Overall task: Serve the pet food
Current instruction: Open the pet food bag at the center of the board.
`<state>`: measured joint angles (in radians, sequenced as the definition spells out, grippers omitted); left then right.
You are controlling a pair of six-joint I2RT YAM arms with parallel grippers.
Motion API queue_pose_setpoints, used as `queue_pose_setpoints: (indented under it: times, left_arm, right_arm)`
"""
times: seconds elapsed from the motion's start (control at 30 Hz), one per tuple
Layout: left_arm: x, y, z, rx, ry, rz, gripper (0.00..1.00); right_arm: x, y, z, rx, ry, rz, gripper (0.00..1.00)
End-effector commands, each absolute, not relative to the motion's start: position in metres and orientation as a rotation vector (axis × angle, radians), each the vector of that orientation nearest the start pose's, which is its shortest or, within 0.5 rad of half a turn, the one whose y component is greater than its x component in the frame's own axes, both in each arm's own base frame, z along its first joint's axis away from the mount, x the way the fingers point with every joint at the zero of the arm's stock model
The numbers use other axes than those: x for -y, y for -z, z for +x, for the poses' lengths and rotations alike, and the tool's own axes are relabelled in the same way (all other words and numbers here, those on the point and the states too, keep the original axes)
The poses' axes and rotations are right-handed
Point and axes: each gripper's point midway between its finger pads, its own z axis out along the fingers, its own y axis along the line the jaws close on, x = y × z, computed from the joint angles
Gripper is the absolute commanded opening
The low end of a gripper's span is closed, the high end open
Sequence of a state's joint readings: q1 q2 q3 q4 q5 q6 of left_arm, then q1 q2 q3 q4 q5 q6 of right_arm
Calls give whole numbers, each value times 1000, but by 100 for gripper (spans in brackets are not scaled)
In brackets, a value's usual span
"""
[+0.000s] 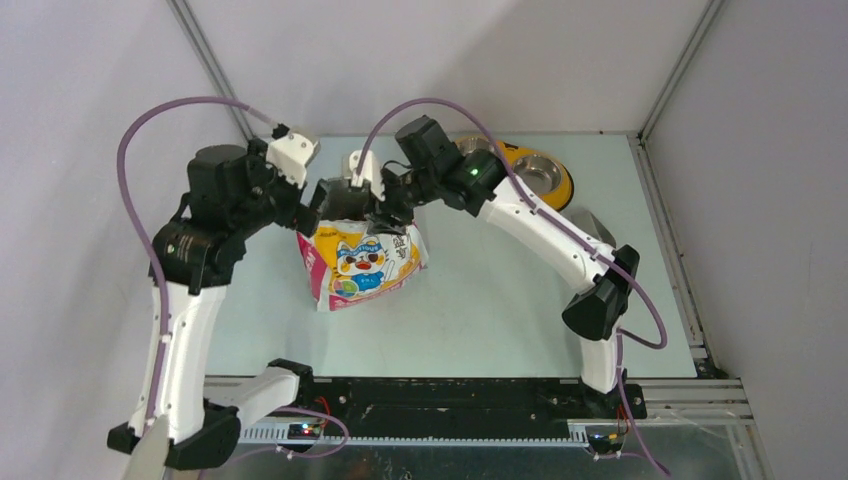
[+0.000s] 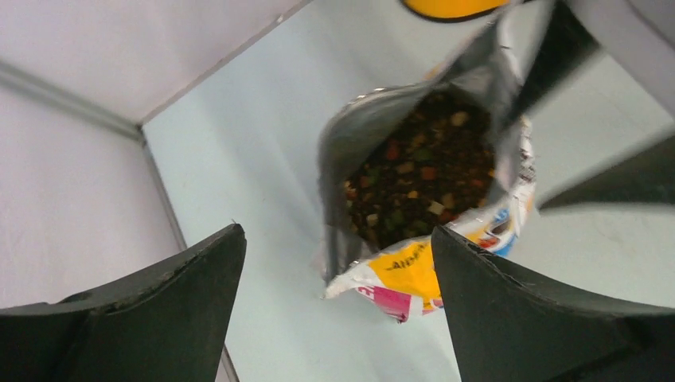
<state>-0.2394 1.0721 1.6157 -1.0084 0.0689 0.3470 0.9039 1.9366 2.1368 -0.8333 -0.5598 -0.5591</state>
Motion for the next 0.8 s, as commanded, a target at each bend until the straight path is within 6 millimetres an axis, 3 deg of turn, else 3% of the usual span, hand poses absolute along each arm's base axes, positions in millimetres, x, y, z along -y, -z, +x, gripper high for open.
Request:
queue_pose_setpoints:
  times: [0.0,0.17,0.2,0.23,0.27,0.3,0.33,0.37,0.4,0.5,0.53,0.77]
  left_arm:
    - [94,-359,244,-1870,157,931,94]
    - [99,-327,241,-1867,171,1112,89]
    - [101,-325,239,-1857,185,1140,89]
    - [102,-323,239,-1842,181,1171,89]
    - [103,-322,239,-1835,189,1188,89]
    - [104,-323,240,-1821,183,1204,89]
    - [104,-323,242,-1816,191,1211,89]
    - [105,-324,245,-1809,190,1220,89]
    - [104,-328,247,-1801,200,1217,88]
    - [100,-322,256,-1845,232,1231,86]
    - [97,-327,258,-1843,238,1224,84]
    - [94,-311,253,-1932,362,1307,69]
  right_arm:
    - [-428,-372,267,-1331,-863,-1531,54]
    - [-399,-390,278,-1368,-901,-1443,55]
    - [-394,-385,279,-1390,-907,-1435,55]
    - [-385,-393,281,-1382,-898,-1414,55]
    - [-381,-386,282,-1406,-899,-1410,55]
    - [-371,-395,283,-1389,-883,-1388,55]
    - [-366,-385,284,-1415,-883,-1387,55]
    - [-358,-393,283,-1395,-867,-1370,55]
    - [-354,-384,283,-1418,-866,-1371,55]
    - [-335,-389,274,-1407,-839,-1356,55]
    - [-331,-383,273,-1419,-835,-1360,55]
    - [-308,-387,269,-1422,-789,-1321,55]
